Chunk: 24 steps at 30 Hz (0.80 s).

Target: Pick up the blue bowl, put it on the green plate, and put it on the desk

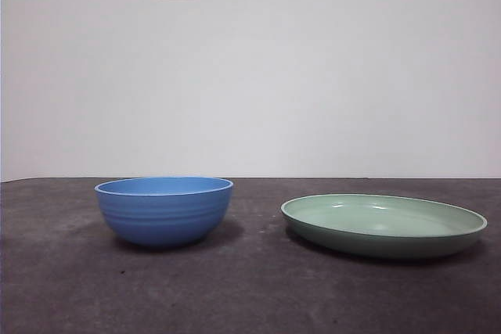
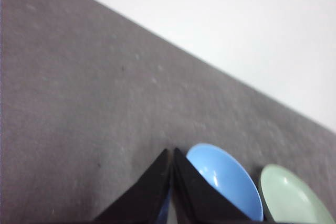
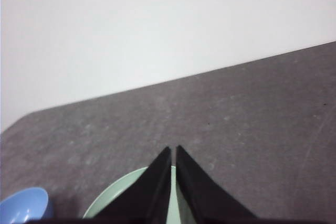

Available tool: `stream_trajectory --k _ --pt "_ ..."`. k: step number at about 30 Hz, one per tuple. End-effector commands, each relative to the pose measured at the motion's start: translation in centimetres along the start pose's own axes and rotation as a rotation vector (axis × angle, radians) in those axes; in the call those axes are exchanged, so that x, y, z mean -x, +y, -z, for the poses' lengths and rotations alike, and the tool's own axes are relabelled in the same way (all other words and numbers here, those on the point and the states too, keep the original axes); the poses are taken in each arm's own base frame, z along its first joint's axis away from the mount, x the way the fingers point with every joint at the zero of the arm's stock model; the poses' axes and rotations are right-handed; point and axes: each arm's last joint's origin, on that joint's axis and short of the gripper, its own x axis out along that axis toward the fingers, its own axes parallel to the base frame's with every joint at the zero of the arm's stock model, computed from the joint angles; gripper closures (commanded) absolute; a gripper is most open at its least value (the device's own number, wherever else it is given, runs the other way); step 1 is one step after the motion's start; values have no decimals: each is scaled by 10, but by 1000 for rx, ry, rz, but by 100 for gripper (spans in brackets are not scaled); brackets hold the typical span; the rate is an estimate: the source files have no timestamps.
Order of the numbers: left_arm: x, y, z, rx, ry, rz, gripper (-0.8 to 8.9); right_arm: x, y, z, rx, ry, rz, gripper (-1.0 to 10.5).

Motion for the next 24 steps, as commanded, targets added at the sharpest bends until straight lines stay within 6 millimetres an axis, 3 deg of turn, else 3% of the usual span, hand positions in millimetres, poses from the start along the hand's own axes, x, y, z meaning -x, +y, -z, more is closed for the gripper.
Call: stream_trajectory --k 1,12,20,24 --pt "6 -12 -18 -116 29 24 804 4 9 -20 74 48 -7 938" --pt "-3 -42 -57 -214 377 256 804 -10 29 -68 160 484 -164 938" --pt "-7 -51 -56 -236 622 325 804 -19 34 -72 126 677 -257 939" --pt "-6 -52 -53 -254 654 346 804 -17 35 -67 127 738 -266 939"
